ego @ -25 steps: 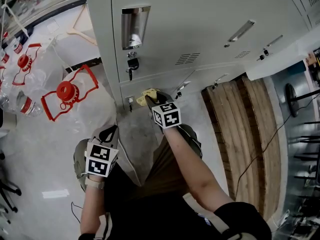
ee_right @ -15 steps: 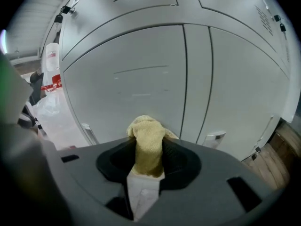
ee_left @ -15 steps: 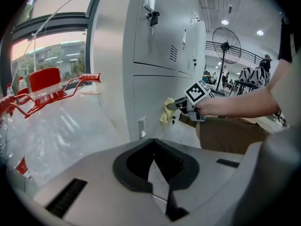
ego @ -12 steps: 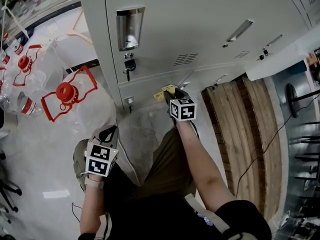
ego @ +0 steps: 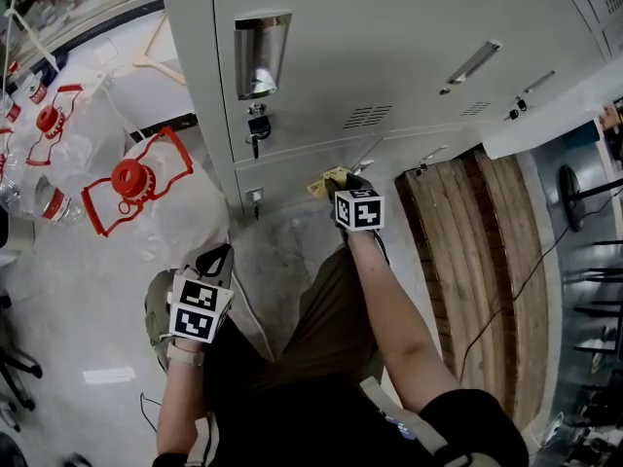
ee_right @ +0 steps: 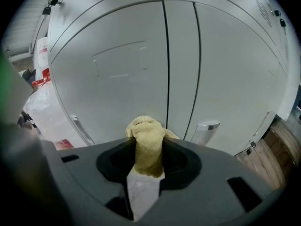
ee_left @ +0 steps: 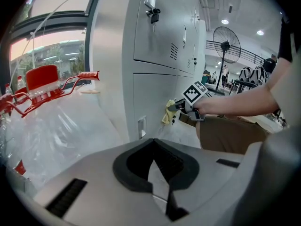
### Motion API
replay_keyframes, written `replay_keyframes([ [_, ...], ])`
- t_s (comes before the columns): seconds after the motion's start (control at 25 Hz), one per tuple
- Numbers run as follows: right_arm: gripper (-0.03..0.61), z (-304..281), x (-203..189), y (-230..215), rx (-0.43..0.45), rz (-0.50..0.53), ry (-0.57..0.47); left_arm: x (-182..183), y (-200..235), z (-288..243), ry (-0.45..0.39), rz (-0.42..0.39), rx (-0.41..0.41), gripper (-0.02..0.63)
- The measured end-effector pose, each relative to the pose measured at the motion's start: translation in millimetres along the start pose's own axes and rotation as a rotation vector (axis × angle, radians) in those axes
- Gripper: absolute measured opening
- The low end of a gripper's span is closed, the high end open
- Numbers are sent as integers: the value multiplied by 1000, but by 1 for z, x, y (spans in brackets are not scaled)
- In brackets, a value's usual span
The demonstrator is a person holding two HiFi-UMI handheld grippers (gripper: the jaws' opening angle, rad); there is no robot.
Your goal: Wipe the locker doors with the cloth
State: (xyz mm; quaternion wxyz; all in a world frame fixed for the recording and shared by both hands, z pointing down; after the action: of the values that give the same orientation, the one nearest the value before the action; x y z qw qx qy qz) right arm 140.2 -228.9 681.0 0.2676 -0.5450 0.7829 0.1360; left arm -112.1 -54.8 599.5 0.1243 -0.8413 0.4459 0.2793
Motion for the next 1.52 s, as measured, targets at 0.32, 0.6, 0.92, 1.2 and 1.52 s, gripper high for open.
replay_keyframes([
  [0.32,147,-16,-7,21,39,37,86,1,0,3,-12,2,-4,8],
  [0.6,147,-34,-12,85,142,113,139,-1,2,8,-20,11,-2,8],
  [0.92,147,-40,-9,144,226,157,136,-5,2,12,-19,4,8,8],
  [1.2,147,-34,-3,197,299,176,103,-9,5,16,-20,3,15,8],
  [1.52,147,-29,-2,214,325,171,91,-11,7,18,-19,-3,22,8],
])
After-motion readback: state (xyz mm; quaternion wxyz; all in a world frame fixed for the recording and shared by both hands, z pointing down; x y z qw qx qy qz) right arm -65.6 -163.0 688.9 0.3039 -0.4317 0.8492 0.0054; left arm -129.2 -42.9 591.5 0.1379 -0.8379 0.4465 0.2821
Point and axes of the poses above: the fingertips, and each gripper's own axes: z backward along the fingers, y to its left, x out of its top, the point moved 2 cm from there along z, backward along the fingers, and after that the axes turned 15 degrees about y, right-handed, at the moved point
